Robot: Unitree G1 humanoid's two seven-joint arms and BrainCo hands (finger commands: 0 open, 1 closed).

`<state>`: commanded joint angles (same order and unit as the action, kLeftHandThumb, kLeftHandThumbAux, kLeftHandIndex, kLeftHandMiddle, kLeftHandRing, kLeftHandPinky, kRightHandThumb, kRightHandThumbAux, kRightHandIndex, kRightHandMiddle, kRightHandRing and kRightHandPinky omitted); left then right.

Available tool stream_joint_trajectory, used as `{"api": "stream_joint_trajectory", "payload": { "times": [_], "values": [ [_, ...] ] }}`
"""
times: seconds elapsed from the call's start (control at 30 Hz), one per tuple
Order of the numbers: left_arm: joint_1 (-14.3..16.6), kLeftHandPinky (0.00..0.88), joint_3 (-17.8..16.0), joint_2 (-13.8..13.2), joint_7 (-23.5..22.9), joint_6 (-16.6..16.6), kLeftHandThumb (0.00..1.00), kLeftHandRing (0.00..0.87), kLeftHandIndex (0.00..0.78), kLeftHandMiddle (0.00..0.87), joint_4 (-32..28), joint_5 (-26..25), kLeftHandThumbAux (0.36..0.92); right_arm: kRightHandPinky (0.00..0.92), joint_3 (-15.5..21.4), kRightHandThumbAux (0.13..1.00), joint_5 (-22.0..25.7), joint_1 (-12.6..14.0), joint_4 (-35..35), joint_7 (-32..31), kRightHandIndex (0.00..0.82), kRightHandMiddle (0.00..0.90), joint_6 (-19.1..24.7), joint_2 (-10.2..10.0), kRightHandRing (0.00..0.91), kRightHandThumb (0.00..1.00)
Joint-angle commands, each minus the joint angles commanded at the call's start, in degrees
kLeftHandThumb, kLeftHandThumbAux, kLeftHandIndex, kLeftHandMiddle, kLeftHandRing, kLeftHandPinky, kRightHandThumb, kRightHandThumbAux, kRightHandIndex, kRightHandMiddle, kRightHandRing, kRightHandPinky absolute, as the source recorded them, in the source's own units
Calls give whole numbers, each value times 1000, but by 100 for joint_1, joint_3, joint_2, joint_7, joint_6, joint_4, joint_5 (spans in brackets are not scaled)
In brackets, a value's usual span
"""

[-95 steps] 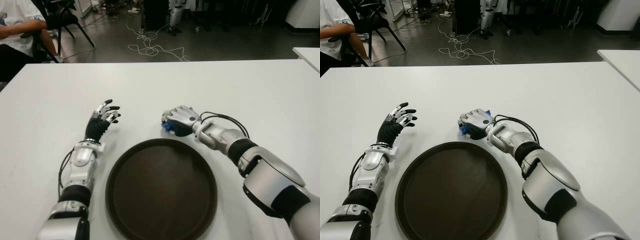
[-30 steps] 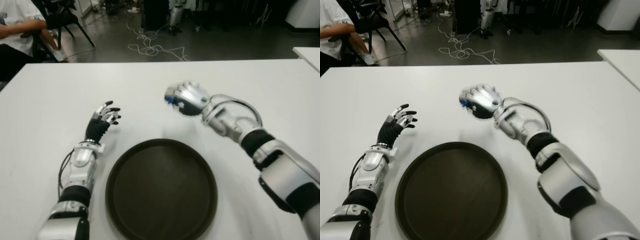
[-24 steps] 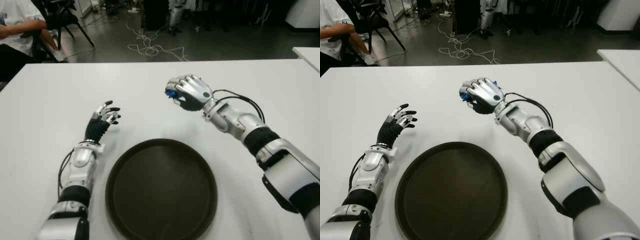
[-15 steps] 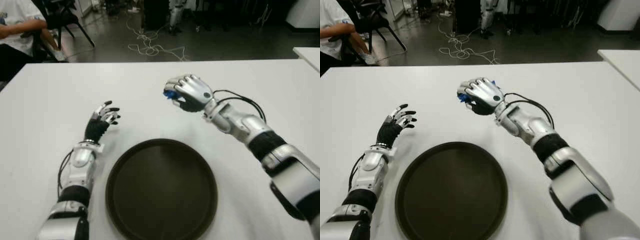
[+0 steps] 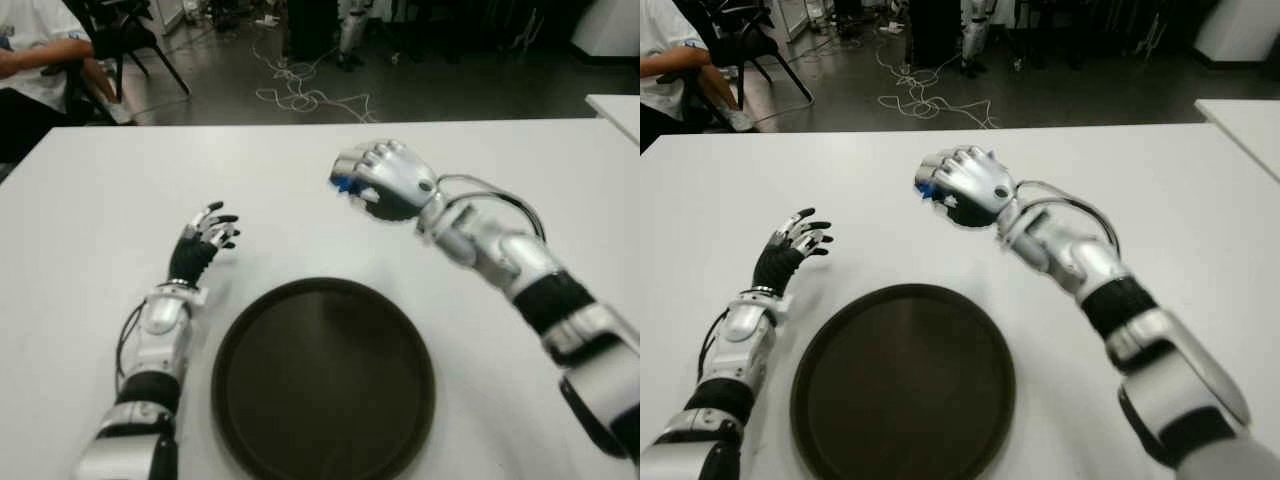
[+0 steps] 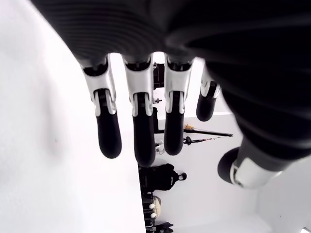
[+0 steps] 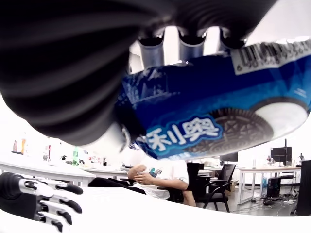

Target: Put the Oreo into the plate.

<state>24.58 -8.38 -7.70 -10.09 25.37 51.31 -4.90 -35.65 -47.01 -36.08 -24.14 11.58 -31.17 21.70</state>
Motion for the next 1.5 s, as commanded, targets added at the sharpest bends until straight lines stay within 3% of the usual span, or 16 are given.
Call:
{"api": "stream_joint_trajectory", "payload": {
  "times": [0.23, 0.4, 0.53, 0.7, 0.9, 1.07, 1.23, 1.5],
  "values": [
    [-11, 383, -6, 4, -4, 6, 241, 337, 162, 307, -20, -17, 592, 750, 131, 730, 1131, 504, 982, -1609, 430, 745, -544, 397, 750, 692],
    [-3, 387, -16, 13, 0, 30, 249, 334, 166, 307, 0, -27, 597, 683, 144, 731, 1477, 559, 940, -2224, 427, 687, -843, 363, 691, 692],
    [2, 383, -14, 10, -15, 55, 249, 333, 168, 310, 10, -27, 597, 675, 296, 731, 1843, 511, 1514, -2841, 426, 679, -747, 458, 680, 693],
    [19, 384, -24, 7, -55, 24, 255, 334, 162, 304, 13, -56, 599, 698, 443, 730, 1794, 680, 1775, -3015, 426, 703, -777, 496, 711, 696],
    [24, 374, -15, -1, -39, -61, 247, 330, 158, 296, -16, -45, 597, 702, 577, 729, 1725, 985, 2067, -3054, 427, 726, -591, 405, 732, 697],
    [17, 369, -9, 4, -36, -50, 246, 323, 167, 297, -21, -37, 590, 704, 537, 729, 1416, 1347, 1999, -2700, 427, 719, -523, 139, 723, 694],
    [0, 373, 18, -7, -25, -24, 237, 319, 166, 289, -43, 3, 570, 708, 574, 730, 1367, 1432, 1802, -2544, 426, 712, -517, -48, 719, 692],
    [-21, 379, 49, -3, 34, 14, 219, 324, 161, 292, -76, 50, 590, 717, 631, 730, 1442, 1577, 1729, -2491, 426, 712, -431, -254, 719, 692]
  ]
}}
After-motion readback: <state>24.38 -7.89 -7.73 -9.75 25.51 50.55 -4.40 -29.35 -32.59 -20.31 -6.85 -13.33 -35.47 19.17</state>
